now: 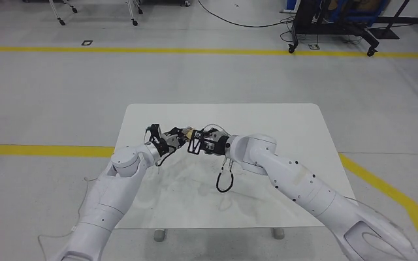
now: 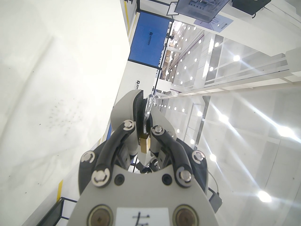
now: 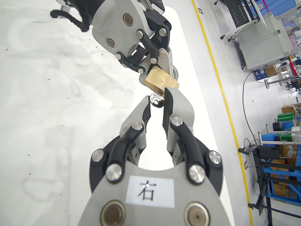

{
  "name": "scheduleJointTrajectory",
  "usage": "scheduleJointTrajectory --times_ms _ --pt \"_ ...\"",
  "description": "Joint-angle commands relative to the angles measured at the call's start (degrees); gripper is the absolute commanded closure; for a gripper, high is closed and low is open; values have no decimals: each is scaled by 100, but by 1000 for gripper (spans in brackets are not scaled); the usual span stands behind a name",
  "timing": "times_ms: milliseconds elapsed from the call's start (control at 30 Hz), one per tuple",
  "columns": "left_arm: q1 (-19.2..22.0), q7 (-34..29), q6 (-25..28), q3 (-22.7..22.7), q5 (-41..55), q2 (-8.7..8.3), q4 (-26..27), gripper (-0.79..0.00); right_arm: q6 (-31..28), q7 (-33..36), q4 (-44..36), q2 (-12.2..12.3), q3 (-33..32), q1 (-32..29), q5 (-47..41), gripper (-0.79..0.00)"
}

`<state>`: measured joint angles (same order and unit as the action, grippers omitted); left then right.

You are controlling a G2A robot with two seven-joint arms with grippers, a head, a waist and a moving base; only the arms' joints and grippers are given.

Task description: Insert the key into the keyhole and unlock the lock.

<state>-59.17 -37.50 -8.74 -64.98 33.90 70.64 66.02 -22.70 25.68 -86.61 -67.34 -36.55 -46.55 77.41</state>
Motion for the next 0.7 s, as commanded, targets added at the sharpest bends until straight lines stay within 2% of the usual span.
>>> scheduleJointTrajectory --times_ms 0,200,300,500,667 --pt "-1 -2 -4 -1 -12 2 0 0 -4 15 17 -16 -25 -6 -12 0" --pt "1 8 5 -9 -48 8 1 0 -69 7 100 -63 -119 -48 -161 0" --pt "-8 59 97 -7 -145 9 25 0 -154 -221 243 -90 -243 -94 -556 0" --pt "-132 437 565 -5 -594 2 209 0 -543 -777 847 -129 -689 -218 -2143 0" --pt "-236 683 800 -35 -844 -3 337 0 -1366 -991 1465 -162 -951 -233 -3555 0"
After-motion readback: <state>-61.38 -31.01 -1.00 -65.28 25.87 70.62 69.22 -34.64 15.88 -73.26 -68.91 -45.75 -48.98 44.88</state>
